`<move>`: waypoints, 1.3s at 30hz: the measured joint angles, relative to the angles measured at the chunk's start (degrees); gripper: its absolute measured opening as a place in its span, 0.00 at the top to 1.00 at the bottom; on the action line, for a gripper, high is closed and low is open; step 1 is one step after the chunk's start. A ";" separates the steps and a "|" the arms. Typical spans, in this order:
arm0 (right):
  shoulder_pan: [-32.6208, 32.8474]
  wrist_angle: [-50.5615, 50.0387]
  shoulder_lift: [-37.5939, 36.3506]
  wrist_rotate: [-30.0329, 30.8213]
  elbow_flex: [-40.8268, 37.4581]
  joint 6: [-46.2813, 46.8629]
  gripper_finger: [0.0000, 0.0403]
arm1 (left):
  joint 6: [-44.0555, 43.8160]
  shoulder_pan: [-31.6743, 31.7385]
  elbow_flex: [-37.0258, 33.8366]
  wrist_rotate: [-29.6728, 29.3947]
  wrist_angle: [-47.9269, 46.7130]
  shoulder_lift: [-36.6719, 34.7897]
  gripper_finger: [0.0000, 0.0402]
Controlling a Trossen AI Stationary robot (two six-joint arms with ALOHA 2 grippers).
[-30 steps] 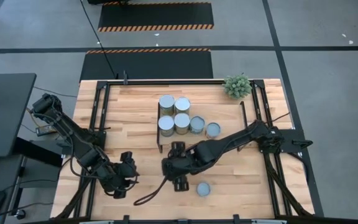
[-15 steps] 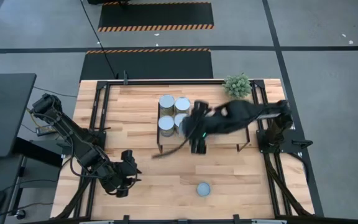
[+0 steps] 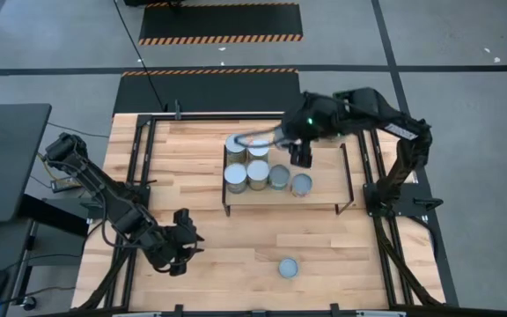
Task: Pick and place cans onto a shelf
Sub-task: Put the canned green peas on the shelf
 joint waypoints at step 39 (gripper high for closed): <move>-12.62 46.68 -19.75 -21.78 -63.22 -4.83 0.24 | -5.60 0.85 -0.02 -0.01 -0.27 0.00 0.65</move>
